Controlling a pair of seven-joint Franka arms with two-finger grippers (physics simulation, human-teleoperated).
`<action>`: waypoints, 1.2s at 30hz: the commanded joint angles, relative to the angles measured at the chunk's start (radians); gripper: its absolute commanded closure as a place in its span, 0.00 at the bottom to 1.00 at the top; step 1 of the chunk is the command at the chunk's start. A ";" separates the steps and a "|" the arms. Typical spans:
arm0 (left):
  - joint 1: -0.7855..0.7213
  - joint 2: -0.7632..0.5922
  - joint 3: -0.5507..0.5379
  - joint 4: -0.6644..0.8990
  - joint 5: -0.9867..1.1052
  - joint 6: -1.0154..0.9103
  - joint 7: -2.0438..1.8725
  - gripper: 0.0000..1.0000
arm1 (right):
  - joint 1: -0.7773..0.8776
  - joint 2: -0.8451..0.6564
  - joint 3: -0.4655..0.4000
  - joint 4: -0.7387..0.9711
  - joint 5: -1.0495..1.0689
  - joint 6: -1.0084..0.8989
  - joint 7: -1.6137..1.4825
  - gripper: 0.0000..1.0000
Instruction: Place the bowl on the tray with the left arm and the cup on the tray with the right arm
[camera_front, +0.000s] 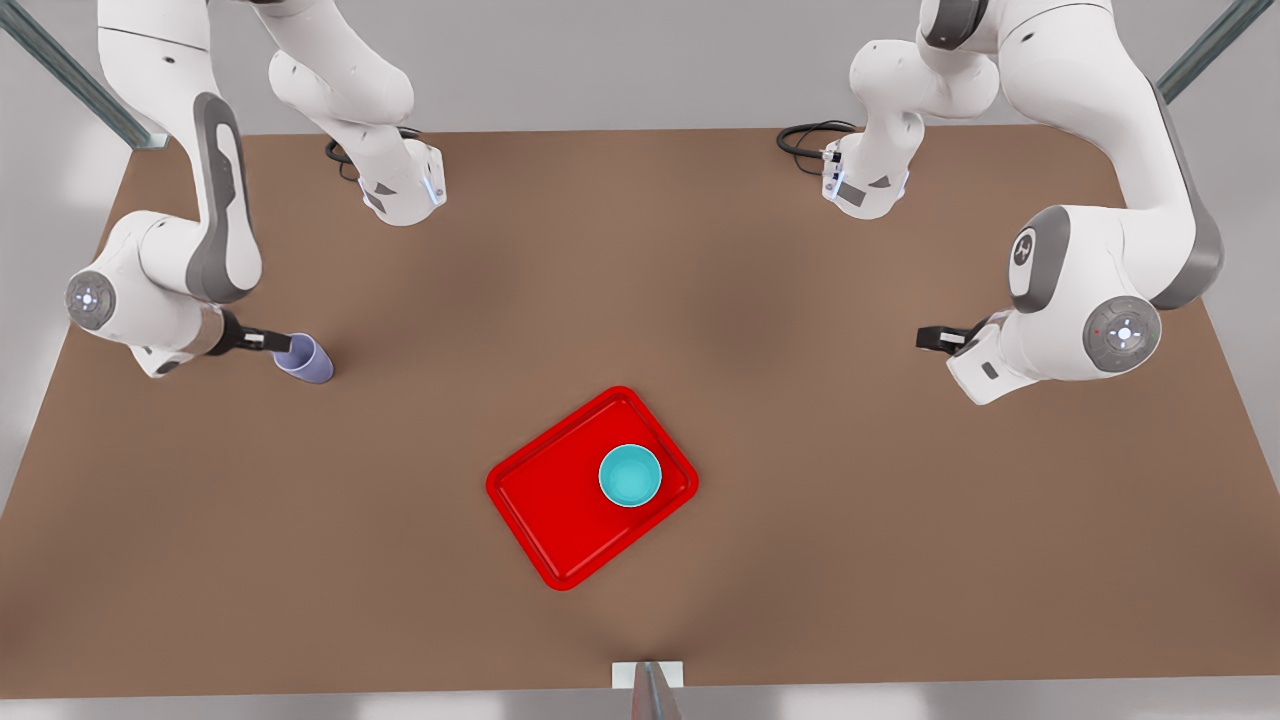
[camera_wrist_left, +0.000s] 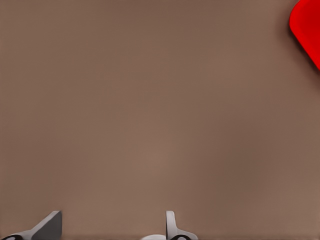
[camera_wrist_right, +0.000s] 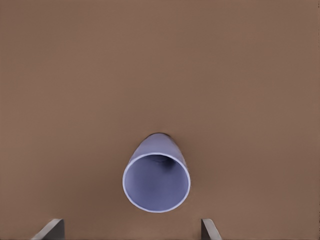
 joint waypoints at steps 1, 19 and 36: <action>0.000 0.000 0.001 0.000 0.000 0.000 0.000 0.00 | -0.009 -0.001 0.000 -0.008 0.000 0.011 0.000 0.00; 0.000 0.009 0.001 0.002 0.000 0.003 0.000 0.00 | -0.050 0.012 -0.008 -0.243 0.069 0.286 -0.148 0.00; 0.001 0.023 0.001 0.005 0.000 0.008 0.000 0.00 | -0.076 0.098 -0.022 -0.241 0.057 0.398 -0.182 0.79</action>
